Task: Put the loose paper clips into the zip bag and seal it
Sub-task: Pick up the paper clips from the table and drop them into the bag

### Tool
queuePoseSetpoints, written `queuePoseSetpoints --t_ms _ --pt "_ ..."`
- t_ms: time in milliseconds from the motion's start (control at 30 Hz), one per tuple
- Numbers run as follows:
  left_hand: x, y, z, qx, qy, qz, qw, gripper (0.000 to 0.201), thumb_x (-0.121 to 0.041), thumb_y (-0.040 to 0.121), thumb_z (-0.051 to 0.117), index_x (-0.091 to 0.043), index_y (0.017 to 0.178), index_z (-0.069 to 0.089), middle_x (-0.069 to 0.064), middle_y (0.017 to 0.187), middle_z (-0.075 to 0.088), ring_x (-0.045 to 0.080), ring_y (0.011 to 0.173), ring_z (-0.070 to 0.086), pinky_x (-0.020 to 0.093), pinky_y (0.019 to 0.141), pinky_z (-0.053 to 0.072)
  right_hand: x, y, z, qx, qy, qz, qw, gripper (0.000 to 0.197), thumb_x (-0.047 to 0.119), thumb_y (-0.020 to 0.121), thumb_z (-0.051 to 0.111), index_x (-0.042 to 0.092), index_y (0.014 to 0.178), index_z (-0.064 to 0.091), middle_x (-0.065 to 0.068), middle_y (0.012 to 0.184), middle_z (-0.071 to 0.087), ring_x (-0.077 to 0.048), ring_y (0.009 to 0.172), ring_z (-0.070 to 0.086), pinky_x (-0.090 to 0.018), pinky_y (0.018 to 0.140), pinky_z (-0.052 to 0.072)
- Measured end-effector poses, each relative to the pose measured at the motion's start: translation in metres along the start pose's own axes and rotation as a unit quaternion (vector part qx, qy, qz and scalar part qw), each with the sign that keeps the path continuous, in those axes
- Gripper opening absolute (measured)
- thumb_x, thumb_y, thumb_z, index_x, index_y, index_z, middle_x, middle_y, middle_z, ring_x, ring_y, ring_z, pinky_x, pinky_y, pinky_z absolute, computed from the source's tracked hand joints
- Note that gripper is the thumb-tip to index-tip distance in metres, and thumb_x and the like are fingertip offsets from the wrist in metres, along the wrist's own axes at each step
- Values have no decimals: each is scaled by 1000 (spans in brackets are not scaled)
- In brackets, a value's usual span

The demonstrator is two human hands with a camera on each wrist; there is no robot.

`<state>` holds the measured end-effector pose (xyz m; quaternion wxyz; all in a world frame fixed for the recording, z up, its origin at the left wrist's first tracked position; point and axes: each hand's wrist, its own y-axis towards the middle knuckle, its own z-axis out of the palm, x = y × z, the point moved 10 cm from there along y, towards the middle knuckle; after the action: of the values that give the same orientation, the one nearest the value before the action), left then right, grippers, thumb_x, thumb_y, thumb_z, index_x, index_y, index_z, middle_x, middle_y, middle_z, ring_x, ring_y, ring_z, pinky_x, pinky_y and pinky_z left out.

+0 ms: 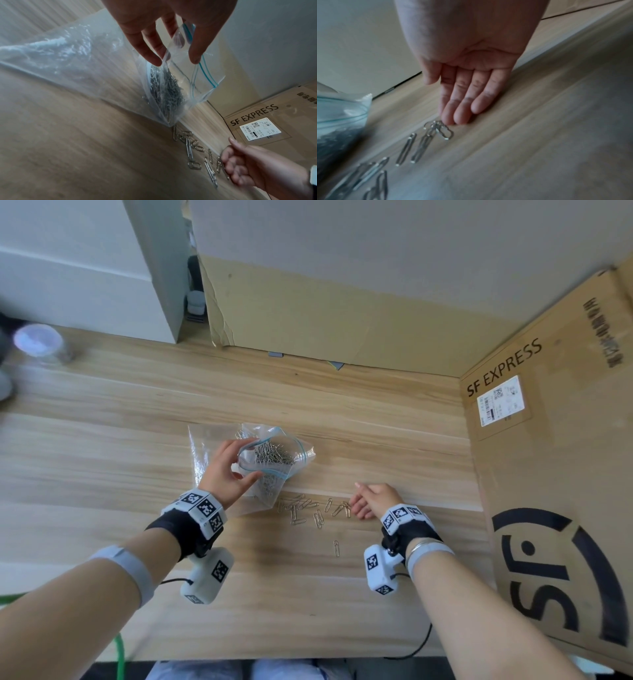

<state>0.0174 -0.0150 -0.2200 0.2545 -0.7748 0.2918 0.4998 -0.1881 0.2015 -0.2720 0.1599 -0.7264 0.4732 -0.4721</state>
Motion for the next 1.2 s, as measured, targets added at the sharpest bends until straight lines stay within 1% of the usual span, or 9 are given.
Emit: queuePoseSetpoints --t_ms 167,367,567,633,733,867,933,1100,1200 --pt "-1 0 0 -1 -2 5 1000 62 -5 73 70 -50 105 41 -26 104 40 -7 85 47 4 58 46 -11 -14 38 190 29 76 978 51 52 89 43 10 75 71 -6 69 72 -16 60 67 -23 59 54" --pt "2 2 0 -11 5 3 1000 56 -4 73 70 -34 114 46 -25 103 40 3 82 47 5 59 47 -21 -35 89 319 60 102 940 50 57 87 43 17 84 73 -2 79 75 -14 66 71 -20 57 55" --pt "4 2 0 -8 -1 2 1000 60 -6 73 70 -48 105 42 -16 104 43 10 88 45 11 62 51 2 -15 66 230 96 35 968 39 45 92 41 17 91 68 -4 86 72 -13 71 69 -21 68 54" --pt "4 2 0 -11 5 5 1000 56 -6 73 70 -42 109 45 -10 106 45 14 90 46 12 63 51 11 -10 56 194 111 13 975 36 42 93 43 16 89 68 -5 86 71 -12 69 68 -22 68 54" --pt "5 3 0 -15 11 6 1000 55 -5 73 70 -33 114 47 -3 111 45 16 93 48 8 61 49 27 -22 79 265 132 21 955 37 42 93 42 16 92 67 -5 81 72 -12 64 69 -21 62 55" --pt "6 5 -1 -25 2 6 1000 54 -4 72 71 -30 114 49 -8 105 47 21 94 50 6 57 47 46 -38 129 357 163 30 919 40 42 96 35 18 120 56 -19 116 63 -11 69 70 -19 62 55" --pt "7 5 -2 -28 4 4 1000 53 -5 72 71 -29 113 49 -11 104 46 22 93 50 7 58 48 53 -38 144 359 190 28 913 41 40 96 35 17 128 49 -14 110 65 -9 69 70 -19 63 55" --pt "7 4 -2 -25 13 1 1000 52 -5 73 70 -26 115 50 -1 111 45 19 94 49 6 58 48 51 -19 125 273 216 15 937 31 32 98 36 19 122 50 -20 121 60 -8 68 69 -20 68 54" --pt "5 5 0 -19 9 1 1000 52 -5 74 69 -27 116 49 0 112 46 15 92 49 4 58 46 44 -11 96 217 214 8 952 31 27 99 35 13 119 54 -16 113 64 -8 71 68 -19 70 53"
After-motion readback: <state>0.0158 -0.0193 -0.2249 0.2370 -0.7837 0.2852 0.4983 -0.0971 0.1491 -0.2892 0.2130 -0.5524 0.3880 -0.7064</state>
